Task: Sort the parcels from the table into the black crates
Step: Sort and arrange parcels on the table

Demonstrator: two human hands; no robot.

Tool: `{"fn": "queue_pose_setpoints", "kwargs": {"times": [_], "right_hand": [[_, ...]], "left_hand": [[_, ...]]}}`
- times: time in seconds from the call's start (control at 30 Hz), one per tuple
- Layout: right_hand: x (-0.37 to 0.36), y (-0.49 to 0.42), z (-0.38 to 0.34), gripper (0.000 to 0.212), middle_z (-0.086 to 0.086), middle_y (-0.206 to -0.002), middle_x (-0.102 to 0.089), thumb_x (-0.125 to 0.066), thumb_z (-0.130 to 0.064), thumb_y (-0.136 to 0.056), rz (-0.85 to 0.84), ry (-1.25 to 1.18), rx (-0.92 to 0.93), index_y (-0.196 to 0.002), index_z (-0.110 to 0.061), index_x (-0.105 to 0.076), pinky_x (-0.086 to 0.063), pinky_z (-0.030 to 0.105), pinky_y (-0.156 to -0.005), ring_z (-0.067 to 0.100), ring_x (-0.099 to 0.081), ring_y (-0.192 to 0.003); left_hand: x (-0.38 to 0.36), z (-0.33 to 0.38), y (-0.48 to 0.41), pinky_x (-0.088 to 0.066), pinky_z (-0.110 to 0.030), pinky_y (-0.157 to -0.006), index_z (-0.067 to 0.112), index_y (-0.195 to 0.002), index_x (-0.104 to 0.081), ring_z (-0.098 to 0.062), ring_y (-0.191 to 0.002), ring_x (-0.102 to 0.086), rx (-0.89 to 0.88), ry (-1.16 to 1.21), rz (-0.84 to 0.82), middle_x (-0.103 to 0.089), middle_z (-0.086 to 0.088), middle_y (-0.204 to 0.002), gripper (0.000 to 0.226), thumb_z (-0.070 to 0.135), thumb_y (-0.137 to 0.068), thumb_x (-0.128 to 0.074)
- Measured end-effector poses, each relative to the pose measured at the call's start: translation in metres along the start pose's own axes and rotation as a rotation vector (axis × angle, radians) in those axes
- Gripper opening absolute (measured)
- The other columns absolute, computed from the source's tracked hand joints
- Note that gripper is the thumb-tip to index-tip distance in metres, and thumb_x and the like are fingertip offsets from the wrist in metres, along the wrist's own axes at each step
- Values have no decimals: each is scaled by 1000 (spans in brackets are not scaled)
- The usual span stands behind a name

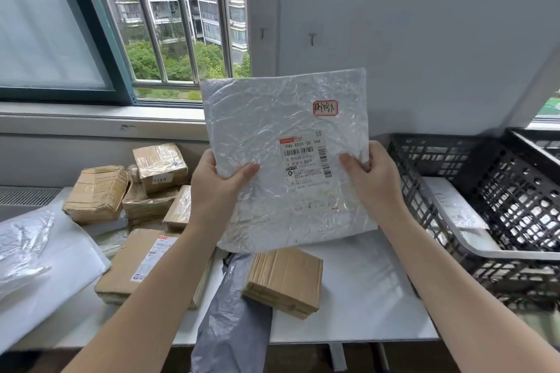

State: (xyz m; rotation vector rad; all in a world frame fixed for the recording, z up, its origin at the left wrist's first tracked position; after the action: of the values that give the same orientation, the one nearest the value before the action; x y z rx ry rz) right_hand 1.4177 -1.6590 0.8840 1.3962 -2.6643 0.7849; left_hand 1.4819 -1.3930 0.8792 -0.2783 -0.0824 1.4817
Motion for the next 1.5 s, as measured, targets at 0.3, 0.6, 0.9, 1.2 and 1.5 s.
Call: {"fn": "queue_pose_setpoints", "kwargs": {"times": [0.3, 0.6, 0.9, 1.2, 1.5], "right_hand": [[51, -17, -47, 14, -18, -69, -60, -67, -35, -88, 104, -2, 102, -80, -39, -57, -40, 14, -48, 0, -48, -53], [90, -46, -52, 7, -5, -84, -69, -66, -38, -85, 72, -40, 88, -84, -41, -59, -57, 32, -53, 24, -68, -71], [111, -56, -57, 19, 9, -81, -64, -66, -32, -90, 63, -85, 150, -78, -43, -58, -48, 22, -48, 16, -58, -61], [108, -39, -94, 21, -5, -82, -66, -67, -37, -87, 187, -47, 268, -78, -51, -54, -48, 18, -48, 5, -58, -56], [92, -17, -107, 17, -19, -79, -66, -68, -37, -89, 275, 109, 249, -83, -39, -52, -43, 8, -50, -5, -60, -61]], "left_hand": [[-31, 66, 17, -57, -20, -63, 23, -104, -62, -10, -82, -74, -155, -11, 32, -75, 11, -94, 40, 18, -73, -86], [-71, 83, 15, -59, -27, -63, 22, -105, -67, -21, -84, -75, -126, 60, 20, -77, 0, -97, 48, 28, -63, -89], [-93, 97, 19, -60, -31, -66, 23, -108, -65, -21, -87, -75, -166, 52, 12, -76, 2, -100, 52, 25, -63, -91], [-69, 120, 19, -58, -23, -62, 30, -102, -63, -12, -83, -74, -245, 29, -7, -76, 10, -95, 46, 27, -62, -84], [-36, 119, 12, -59, -44, -74, 44, -93, -65, -12, -85, -73, -227, 11, -65, -75, 12, -96, 41, 28, -63, -88]]}}
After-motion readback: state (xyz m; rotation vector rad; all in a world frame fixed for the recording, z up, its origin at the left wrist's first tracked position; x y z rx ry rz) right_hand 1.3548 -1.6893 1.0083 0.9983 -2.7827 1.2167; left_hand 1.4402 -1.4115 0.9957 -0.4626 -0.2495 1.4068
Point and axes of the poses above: each hand's wrist, its own y-axis away from the middle knuckle, its own x-axis out of the back of the hand, z = x × y, the point moved 5 cm from there along -y, towards the middle knuckle
